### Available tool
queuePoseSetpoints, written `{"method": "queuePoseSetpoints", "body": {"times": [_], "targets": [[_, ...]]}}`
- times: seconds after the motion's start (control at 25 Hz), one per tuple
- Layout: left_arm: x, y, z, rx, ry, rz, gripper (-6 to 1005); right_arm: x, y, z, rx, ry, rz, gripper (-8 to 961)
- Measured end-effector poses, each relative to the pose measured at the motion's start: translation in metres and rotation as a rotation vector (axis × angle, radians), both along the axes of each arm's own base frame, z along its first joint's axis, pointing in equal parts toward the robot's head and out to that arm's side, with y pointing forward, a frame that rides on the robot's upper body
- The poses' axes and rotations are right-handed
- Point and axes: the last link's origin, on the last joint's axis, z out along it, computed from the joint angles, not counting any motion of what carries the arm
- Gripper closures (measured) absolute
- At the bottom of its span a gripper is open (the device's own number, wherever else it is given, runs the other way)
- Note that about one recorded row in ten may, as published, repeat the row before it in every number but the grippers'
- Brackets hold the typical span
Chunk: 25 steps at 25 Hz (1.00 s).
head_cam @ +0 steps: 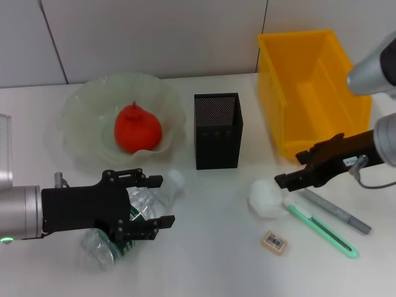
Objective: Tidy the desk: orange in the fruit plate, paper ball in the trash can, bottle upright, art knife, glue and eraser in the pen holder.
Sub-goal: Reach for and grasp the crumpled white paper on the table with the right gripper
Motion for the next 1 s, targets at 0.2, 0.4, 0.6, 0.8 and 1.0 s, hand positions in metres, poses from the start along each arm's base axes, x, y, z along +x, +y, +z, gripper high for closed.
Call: {"method": "queuePoseSetpoints", "body": {"times": [0.2,0.4,0.6,0.8,1.0], "targets": [[0.001,0.000,0.000,0.000,0.000,-0.002,233,0.001,0.004,-0.008,-0.023,-0.006,-0.014,227],[0.001,0.000,0.000,-0.004,-0.002,-0.003,232,0.004,0.009,-0.013,-0.031,-0.013,-0.029,226],[0.001,0.000,0.000,-0.005,-0.002,-0.003,232,0.006,0.013,-0.019,-0.029,-0.010,-0.035,230],[0.001,0.000,0.000,-0.004,-0.001,-0.003,232,0.006,0.017,-0.027,-0.047,-0.009,-0.042,236],[0.001,0.000,0.000,-0.004,-0.002,-0.003,232,0.007,0.019,-0.036,-0.079,-0.001,-0.060,243]]}}
